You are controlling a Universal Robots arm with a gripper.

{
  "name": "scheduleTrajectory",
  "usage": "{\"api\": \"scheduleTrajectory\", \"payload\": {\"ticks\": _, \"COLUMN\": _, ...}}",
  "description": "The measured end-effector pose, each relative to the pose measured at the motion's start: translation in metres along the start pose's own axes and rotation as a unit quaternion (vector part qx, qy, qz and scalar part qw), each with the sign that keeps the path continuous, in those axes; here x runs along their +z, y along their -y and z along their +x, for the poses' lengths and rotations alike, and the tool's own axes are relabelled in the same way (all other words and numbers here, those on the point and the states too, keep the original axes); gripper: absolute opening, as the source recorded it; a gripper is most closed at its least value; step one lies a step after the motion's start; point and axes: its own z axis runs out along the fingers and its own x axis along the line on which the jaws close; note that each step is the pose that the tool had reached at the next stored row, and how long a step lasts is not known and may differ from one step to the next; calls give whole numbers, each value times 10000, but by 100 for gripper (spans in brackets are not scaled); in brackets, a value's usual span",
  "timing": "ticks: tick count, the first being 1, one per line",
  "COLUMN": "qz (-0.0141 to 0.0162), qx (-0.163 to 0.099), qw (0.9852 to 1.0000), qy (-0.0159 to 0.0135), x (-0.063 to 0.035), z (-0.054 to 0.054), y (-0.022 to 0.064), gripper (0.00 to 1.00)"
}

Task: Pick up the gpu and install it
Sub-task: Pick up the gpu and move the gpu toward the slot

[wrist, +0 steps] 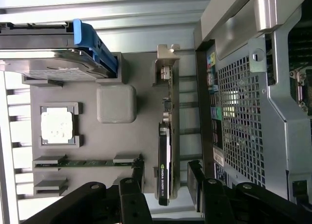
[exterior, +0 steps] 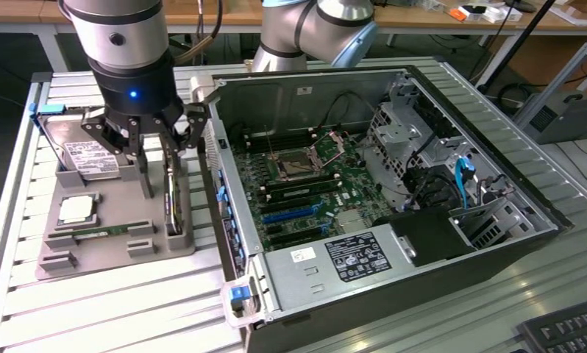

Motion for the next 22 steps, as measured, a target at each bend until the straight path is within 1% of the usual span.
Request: {"api": "scheduleTrajectory", "payload": {"ticks": 22, "qz": 0, "qx": 0, "qw": 10000, "qy": 0, "x": 80, "z": 2, "y": 3, "gripper": 48}}
